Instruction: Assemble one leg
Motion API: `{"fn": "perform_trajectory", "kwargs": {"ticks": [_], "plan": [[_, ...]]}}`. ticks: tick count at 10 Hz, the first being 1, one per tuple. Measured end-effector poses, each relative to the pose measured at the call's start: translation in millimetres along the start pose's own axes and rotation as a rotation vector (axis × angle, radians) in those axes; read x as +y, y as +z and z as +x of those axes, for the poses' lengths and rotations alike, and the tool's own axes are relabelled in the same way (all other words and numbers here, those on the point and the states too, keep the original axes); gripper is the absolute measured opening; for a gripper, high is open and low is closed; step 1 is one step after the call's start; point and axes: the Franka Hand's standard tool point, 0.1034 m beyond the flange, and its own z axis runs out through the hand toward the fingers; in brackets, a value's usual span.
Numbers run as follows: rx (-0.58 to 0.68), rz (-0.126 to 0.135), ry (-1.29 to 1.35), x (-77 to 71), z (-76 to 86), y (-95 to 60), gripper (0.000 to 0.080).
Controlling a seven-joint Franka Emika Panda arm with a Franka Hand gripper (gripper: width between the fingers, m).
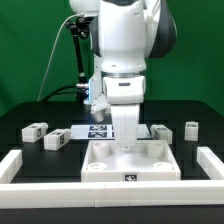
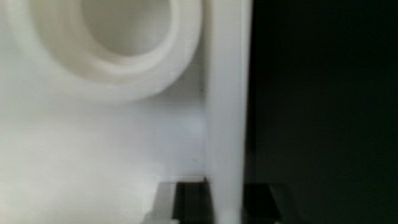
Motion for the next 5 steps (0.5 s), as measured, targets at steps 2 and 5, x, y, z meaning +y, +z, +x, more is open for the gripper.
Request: {"fn": "perform_trajectory", "kwargs": {"ticks": [2, 5], "plan": [[0.010, -0.010, -0.012, 5.9, 25.5, -2.7, 0.0062], [0.023, -0.022, -0.033, 21.8, 42.9, -1.6, 0.0062]]}}
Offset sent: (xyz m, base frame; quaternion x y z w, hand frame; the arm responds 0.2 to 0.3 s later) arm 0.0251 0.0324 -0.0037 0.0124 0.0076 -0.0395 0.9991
